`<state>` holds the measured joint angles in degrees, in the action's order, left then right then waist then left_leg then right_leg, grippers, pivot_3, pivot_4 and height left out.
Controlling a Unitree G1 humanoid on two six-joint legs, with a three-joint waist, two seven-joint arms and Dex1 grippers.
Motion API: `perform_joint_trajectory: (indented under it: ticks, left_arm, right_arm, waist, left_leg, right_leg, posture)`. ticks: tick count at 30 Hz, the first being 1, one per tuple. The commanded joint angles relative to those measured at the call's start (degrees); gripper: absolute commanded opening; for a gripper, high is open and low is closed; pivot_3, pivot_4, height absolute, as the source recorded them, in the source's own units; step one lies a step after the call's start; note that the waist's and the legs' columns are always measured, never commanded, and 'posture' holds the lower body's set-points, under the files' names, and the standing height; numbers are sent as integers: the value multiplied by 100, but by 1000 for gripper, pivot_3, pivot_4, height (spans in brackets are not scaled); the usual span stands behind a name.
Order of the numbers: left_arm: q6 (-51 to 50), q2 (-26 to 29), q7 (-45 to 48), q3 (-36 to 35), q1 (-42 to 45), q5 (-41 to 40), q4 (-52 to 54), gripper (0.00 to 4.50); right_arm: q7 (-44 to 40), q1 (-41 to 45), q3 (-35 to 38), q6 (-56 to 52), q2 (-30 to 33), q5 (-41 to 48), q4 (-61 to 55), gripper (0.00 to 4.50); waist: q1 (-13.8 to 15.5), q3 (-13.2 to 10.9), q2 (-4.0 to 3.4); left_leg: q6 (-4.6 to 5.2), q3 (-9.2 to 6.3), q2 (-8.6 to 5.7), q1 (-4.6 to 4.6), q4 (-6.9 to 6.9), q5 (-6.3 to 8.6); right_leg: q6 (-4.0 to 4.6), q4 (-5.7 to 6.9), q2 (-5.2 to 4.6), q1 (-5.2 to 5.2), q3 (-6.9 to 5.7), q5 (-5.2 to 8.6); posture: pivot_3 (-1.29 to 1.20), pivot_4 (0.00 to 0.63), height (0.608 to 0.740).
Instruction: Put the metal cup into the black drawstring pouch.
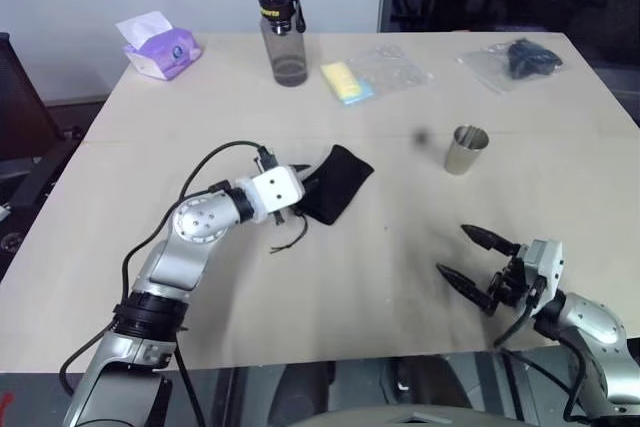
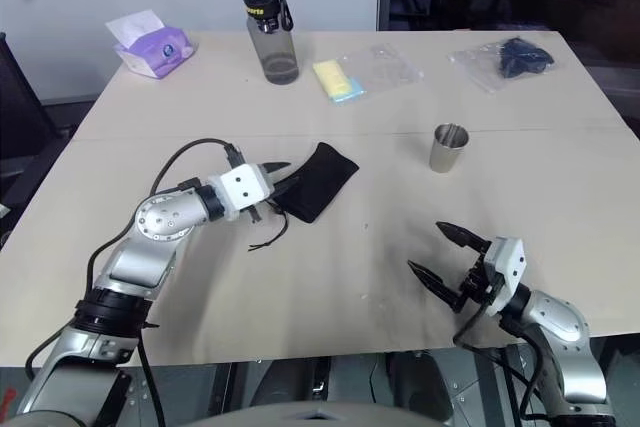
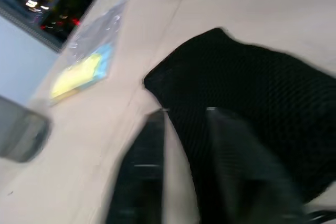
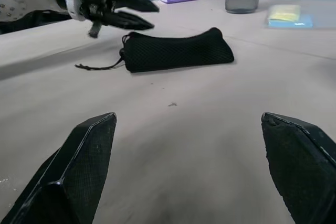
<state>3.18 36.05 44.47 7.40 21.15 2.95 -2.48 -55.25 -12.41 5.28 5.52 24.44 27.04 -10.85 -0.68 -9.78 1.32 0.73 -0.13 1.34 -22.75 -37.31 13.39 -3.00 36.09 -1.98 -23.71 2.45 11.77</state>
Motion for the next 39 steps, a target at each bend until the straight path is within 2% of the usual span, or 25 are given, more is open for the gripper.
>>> perform_joint_trajectory:
  ticks: [1,4,10,13,14,17,18,19,20,23,25,32,39]
  left_arm:
    - [-798,-27,497,16,132,-580,443,40]
    - [-1352,-69,767,39,220,-852,645,40]
    - [-1204,57,851,-3,128,-813,742,40]
    - [-1572,32,971,-410,-20,-1465,977,931]
    - [-1543,37,949,-491,-56,-1522,991,1286]
    - [-1169,234,1106,-690,-309,-1559,926,2804]
    - [-1017,352,1273,-736,-408,-1579,847,2804]
    - [-917,426,1384,-758,-460,-1589,780,3539]
    - [-625,565,1531,-714,-508,-1466,594,3660]
    - [-31,748,1758,-618,-515,-1259,132,3660]
    - [114,685,1855,-600,-392,-1336,-208,3660]
    - [1268,375,1612,-72,507,-485,-1491,3660]
    - [1652,69,1543,162,1064,-238,-2208,3660]
  right_arm:
    - [164,97,96,300,24,-165,-275,4500]
    - [641,486,128,401,54,-655,-297,4500]
    - [849,880,152,157,52,-433,-499,4500]
    - [815,765,133,236,53,-428,-469,4500]
    - [804,727,122,231,54,-410,-469,4500]
    - [608,591,58,127,79,-156,-559,4500]
    - [454,511,5,60,154,-83,-579,4500]
    - [351,467,-32,14,208,-44,-578,4500]
    - [232,408,-79,-5,276,-54,-557,4500]
    - [97,354,-150,-34,369,-53,-515,4500]
    - [94,369,-195,-31,346,-53,-496,4500]
    - [198,360,-328,-42,279,-81,-590,4500]
    - [303,263,-340,-10,267,-144,-692,4500]
  waist:
    - [-4,0,0]
    - [-10,-1,0]
    - [1,-1,1]
    - [0,-1,1]
    - [2,-1,1]
    - [-1,-1,1]
    - [-4,-1,1]
    - [-13,-1,0]
    - [-9,-1,1]
    - [-3,-2,1]
    - [0,-1,1]
    - [53,0,5]
    - [23,-1,5]
  left_leg:
    - [0,0,0,0,0,0]
    - [0,-1,0,1,-4,0]
    - [0,-11,-1,2,-9,0]
    - [0,-13,-1,-1,-7,0]
    - [0,-14,0,-2,-7,0]
    - [0,-12,0,1,-8,0]
    - [0,-12,0,2,-8,0]
    - [0,-10,0,4,-8,0]
    - [0,-5,0,8,-8,0]
    - [0,-7,1,7,-8,0]
    - [0,-8,1,8,-8,0]
    - [0,-8,-3,-1,-13,0]
    - [0,-10,-3,0,-12,0]
  right_leg:
    - [-1,1,0,0,0,1]
    - [-9,9,2,-1,0,6]
    - [-8,21,5,-1,-3,6]
    - [6,20,4,-1,-5,-3]
    - [6,20,4,-2,-5,-3]
    - [4,20,3,-1,-5,0]
    - [3,21,3,-1,-4,0]
    - [1,21,3,-1,-3,2]
    - [-4,23,3,0,2,5]
    - [-4,22,3,-1,-1,7]
    - [-6,22,3,-1,-2,8]
    - [-4,20,2,0,-3,5]
    - [2,22,4,-1,-4,0]
  posture:
    - [0,150,740]
    - [0,150,740]
    - [0,150,740]
    - [0,150,740]
    - [0,150,740]
    - [0,150,740]
    - [0,150,740]
    - [0,150,740]
    - [0,150,740]
    - [0,150,740]
    - [0,150,740]
    - [0,150,740]
    - [0,150,740]
